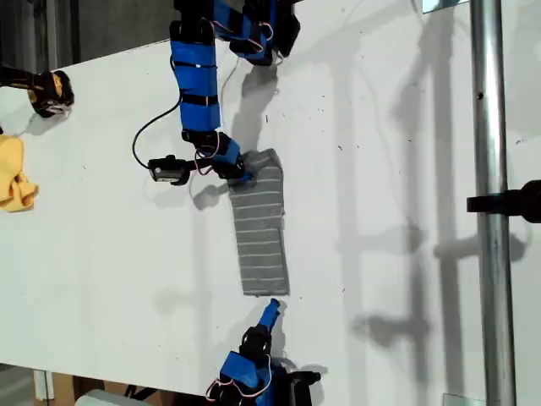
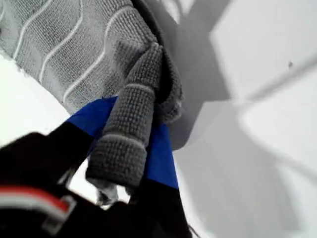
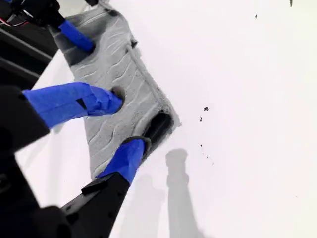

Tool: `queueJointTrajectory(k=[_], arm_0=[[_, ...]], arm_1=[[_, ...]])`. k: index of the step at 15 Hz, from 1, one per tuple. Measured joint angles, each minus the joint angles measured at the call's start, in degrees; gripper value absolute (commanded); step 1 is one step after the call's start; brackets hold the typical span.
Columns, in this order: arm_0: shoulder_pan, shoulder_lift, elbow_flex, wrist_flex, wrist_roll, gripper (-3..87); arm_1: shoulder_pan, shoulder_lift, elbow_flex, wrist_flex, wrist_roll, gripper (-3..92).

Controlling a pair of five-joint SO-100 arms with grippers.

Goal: Grasp corners of a towel and fold twice.

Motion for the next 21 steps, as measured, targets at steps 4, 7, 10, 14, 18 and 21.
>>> queueJointTrajectory(k=[4, 7, 10, 14, 18, 21], arm_0=[[0.0, 0.0, 0.0, 0.0, 0.0, 15.5], [0.0, 0.0, 0.0, 0.0, 0.4, 15.3], [0.0, 0.0, 0.0, 0.0, 0.5, 14.9], [0.0, 0.0, 0.0, 0.0, 0.5, 14.7], [0.4, 0.0, 0.0, 0.0, 0.5, 14.8], [0.4, 0.0, 0.0, 0.0, 0.4, 14.8]], arm_1=[[3.1, 15.8, 4.7, 18.5, -1.4, -0.2], [3.2, 24.9, 7.1, 34.7, 2.0, -0.2], [-2.2, 25.2, 5.7, 38.4, 4.3, -0.2], [-4.6, 21.4, -4.8, 15.4, -0.7, -0.2], [-4.5, 11.2, -5.9, -3.6, -1.4, -0.2], [-4.5, -1.0, -7.9, -14.0, -1.4, -0.2]])
